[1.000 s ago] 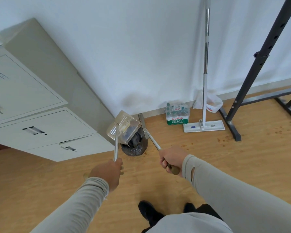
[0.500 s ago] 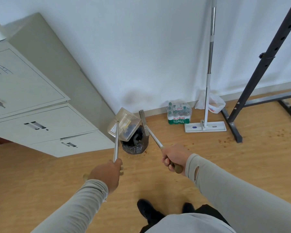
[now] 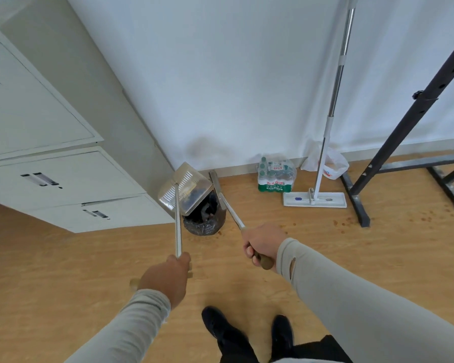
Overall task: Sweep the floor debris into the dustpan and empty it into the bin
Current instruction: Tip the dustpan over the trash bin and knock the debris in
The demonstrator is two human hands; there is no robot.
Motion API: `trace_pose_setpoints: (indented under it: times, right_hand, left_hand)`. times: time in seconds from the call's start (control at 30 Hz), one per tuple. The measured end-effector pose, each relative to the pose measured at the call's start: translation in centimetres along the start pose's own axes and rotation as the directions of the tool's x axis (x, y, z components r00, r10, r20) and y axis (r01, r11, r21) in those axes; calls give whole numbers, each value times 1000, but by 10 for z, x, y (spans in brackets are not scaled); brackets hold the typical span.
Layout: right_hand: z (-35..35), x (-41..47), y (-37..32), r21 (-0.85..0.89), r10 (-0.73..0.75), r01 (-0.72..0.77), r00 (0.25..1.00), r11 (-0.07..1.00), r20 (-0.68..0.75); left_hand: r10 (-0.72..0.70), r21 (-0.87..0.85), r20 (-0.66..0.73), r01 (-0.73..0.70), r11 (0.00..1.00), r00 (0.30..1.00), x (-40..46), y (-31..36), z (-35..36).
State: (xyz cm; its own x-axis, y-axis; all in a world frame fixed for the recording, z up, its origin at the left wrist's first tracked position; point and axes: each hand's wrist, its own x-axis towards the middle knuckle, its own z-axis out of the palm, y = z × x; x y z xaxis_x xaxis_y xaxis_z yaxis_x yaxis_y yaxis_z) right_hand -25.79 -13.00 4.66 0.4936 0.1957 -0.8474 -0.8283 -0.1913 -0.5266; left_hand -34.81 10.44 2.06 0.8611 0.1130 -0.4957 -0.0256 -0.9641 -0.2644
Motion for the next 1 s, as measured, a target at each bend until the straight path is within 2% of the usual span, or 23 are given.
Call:
trace_pose_setpoints:
  times: [0.3, 0.4, 0.73, 1.0]
  right_hand:
    - [3, -3, -1, -59, 33, -33, 999, 998, -1]
    - [3, -1, 0, -14, 35, -35, 999, 999, 6]
    - [0, -3, 1, 43, 20, -19, 1000, 999, -13]
    - [2, -2, 5, 7, -13, 13, 1000, 1000, -21]
  left_hand:
    - [-68, -87, -15, 66, 994, 998, 1, -6, 1]
    - [-108, -156, -20, 103, 982, 994, 1, -12, 2]
    - [-80, -175, -90, 63, 982, 993, 0, -5, 6]
    - [-72, -134, -100, 58, 989, 992, -10, -11, 13]
